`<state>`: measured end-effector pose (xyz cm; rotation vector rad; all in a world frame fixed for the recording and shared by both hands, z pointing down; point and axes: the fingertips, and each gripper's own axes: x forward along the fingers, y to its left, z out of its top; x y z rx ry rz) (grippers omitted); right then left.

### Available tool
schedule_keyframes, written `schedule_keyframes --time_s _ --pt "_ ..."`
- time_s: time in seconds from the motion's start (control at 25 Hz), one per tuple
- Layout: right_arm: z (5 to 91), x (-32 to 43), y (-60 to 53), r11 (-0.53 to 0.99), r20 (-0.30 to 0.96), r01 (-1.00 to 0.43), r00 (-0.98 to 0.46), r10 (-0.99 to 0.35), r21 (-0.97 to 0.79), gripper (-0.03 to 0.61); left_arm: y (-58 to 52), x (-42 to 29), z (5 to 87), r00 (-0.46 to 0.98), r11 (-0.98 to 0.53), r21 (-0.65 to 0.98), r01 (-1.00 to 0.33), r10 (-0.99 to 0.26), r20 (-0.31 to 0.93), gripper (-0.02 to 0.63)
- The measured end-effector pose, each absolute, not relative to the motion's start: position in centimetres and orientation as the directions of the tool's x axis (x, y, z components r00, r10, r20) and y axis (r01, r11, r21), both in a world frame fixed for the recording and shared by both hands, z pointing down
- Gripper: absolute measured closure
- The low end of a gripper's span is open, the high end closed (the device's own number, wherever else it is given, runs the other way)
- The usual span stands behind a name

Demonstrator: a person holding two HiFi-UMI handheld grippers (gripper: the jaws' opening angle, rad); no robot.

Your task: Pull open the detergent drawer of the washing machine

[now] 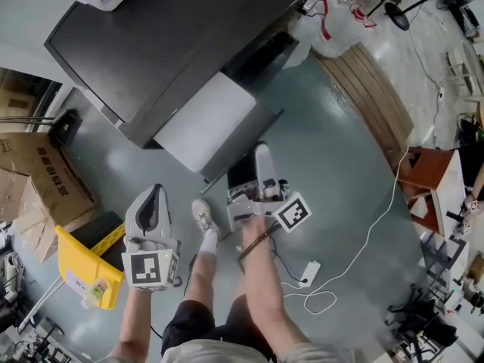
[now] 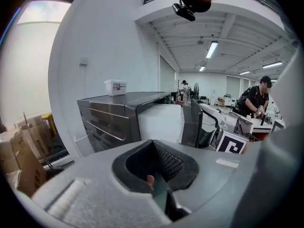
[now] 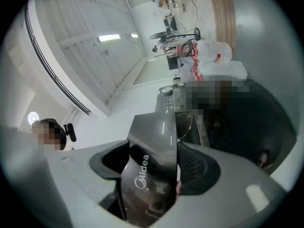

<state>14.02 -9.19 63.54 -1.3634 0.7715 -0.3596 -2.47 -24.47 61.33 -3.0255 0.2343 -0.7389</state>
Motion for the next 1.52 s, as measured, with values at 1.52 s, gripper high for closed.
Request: schedule_keyframes --time_s 1.52 --pt "65.6 10.1 6.6 0.281 -0.328 -0.187 0.697 -0.637 -0.941 0.270 -15.4 -1.5 61.0 0.884 -0.996 -0.054 -0.071 -0.088 0.460 0.603"
